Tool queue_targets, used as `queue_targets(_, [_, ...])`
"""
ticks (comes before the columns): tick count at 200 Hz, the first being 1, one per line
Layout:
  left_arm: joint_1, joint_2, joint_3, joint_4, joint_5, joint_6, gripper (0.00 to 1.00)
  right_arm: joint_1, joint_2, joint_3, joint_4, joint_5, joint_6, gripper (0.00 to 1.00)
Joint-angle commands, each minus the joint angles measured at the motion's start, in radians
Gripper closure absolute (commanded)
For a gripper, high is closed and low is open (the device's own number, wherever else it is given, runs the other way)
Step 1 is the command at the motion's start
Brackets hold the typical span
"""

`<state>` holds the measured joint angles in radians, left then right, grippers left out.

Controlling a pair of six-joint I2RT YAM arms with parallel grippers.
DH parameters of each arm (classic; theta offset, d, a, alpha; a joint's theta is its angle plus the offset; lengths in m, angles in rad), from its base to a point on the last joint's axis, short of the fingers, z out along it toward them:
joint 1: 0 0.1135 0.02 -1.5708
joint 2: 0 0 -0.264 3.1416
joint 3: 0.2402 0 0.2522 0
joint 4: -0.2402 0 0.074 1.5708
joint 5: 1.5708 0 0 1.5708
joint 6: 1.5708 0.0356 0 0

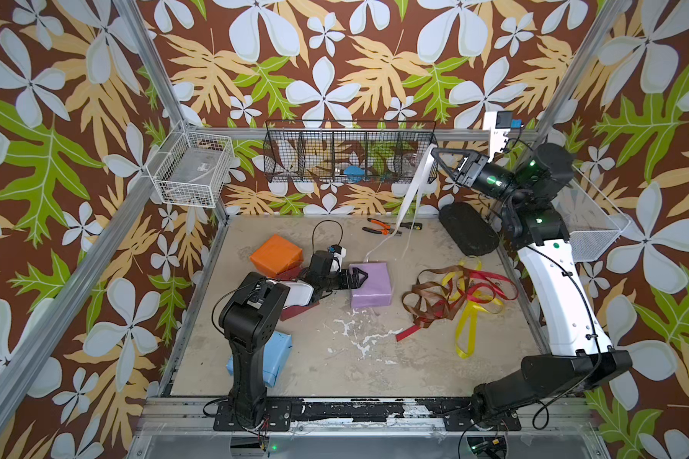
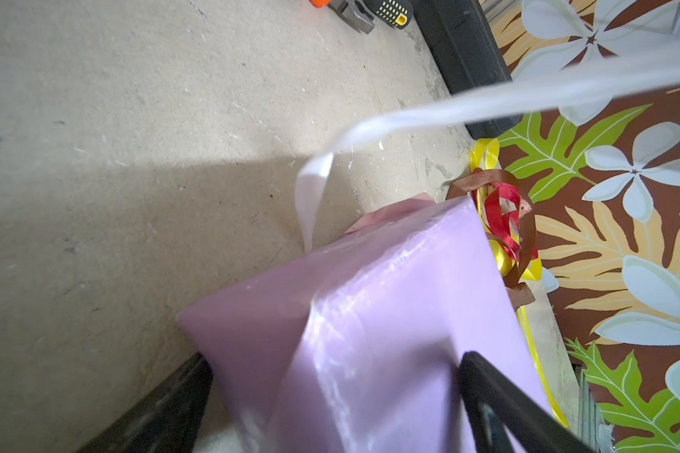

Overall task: Untie the ribbon bows on the gift boxes
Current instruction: Pull the ribbon from the gift box, then place the ribbon at the center of the board.

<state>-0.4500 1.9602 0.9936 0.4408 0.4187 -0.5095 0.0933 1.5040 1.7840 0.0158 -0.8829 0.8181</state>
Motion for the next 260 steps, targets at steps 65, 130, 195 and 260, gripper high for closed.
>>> queue_targets(65, [-0.001,0.02,-0.001,-0.207,-0.082,0.052,0.0,-0.041,-0.248,-0.49,-0.165,0.585,-0.349,1.0])
queue_targets(130, [-0.001,0.018,-0.004,-0.207,-0.068,0.054,0.0,-0.045,-0.164,-0.902,-0.006,0.562,-0.309,1.0])
queue_targets(195, [-0.001,-0.017,-0.017,-0.208,-0.117,0.05,0.0,-0.045,-0.072,-0.941,-0.113,0.733,-0.374,0.21])
queue_targets(260, [-0.001,-0.058,-0.045,-0.185,-0.14,0.063,0.0,0.056,-0.223,-1.009,-0.162,0.597,-0.383,0.0])
